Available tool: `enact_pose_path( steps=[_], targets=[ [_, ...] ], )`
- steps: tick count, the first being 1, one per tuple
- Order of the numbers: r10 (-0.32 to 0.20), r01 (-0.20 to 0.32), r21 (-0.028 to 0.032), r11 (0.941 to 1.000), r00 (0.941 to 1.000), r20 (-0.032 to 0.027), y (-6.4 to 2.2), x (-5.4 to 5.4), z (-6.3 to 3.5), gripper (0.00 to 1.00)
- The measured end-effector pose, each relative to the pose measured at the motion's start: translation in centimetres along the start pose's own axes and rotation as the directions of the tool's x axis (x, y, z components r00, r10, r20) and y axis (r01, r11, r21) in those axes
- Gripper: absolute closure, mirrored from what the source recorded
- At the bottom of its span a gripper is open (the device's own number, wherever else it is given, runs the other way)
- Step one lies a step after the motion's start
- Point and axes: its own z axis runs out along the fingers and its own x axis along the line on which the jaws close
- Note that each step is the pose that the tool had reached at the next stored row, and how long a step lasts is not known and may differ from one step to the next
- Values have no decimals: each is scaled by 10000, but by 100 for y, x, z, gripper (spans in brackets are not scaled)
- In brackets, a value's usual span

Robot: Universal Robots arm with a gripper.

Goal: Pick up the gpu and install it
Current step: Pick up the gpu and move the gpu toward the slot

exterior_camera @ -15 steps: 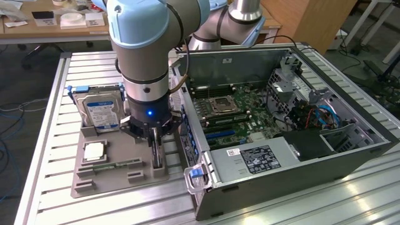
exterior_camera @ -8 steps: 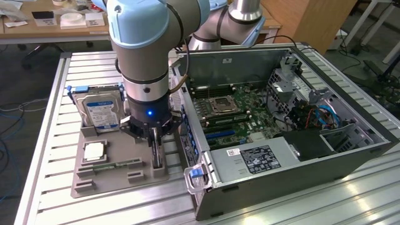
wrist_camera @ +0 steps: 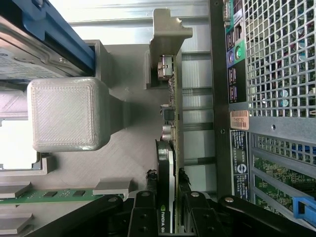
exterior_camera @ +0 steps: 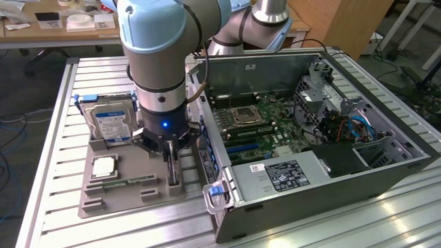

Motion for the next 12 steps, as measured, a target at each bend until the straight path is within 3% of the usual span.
enact_pose_path(
  steps=[12],
  targets=[
    [-81, 81, 40, 10000, 10000, -4, 0, 0, -1, 73]
  ],
)
